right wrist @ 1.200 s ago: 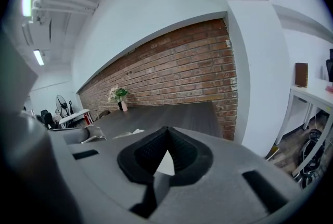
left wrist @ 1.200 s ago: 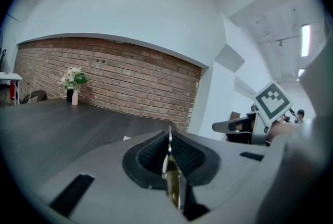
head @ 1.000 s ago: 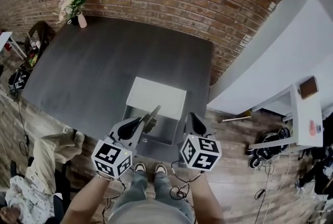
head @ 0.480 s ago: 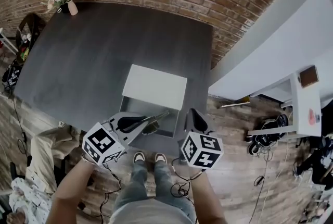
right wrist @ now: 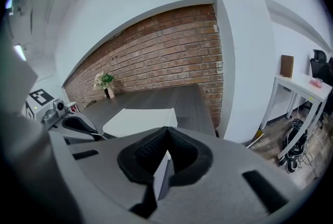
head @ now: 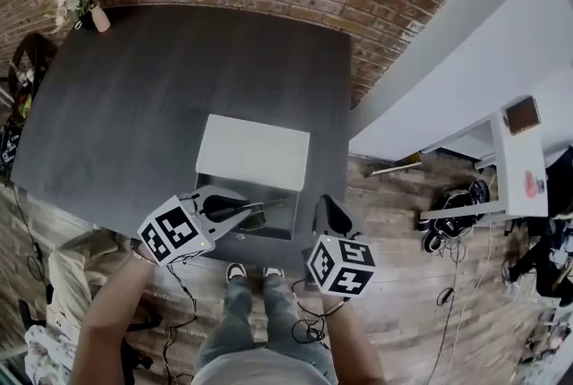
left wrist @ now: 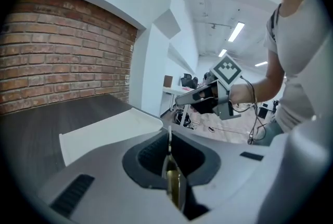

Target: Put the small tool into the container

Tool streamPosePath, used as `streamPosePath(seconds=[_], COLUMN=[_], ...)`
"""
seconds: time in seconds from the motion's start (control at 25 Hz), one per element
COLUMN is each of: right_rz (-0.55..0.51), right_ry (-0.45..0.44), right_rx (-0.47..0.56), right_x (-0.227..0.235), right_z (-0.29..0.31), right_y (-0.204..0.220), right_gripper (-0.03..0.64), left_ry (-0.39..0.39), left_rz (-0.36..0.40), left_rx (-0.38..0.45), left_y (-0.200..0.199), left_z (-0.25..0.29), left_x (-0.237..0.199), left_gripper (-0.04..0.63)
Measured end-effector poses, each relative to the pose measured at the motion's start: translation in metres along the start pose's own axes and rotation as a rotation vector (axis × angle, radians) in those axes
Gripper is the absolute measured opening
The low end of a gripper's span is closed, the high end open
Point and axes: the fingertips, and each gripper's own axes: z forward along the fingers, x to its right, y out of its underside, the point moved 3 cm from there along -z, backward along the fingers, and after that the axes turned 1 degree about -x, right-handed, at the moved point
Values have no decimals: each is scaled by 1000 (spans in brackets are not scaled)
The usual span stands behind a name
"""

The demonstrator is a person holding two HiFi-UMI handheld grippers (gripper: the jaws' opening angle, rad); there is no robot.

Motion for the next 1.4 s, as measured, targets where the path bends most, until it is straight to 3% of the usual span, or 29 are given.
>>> streamPosePath(seconds=[0.32,0.56,1.24,1.4], right_rz=[18,31,34,35], right_ry=[17,25,5,2], right_rx=[-14,-31,-34,-36], right_x=[3,8,8,10], right_z=[7,10,10,7], right_y=[6,11,21,25], right_gripper=[2,2,2,2], left_ry=[18,5,-59,-75], left_rz=[84,213,307,359], left_rx=[-32,-78,-136,-192], left_y=[9,10,30,37], left_z=[19,24,34,37], left_x=[-16,-20,-25,-25], left_gripper=[20,20,20,20])
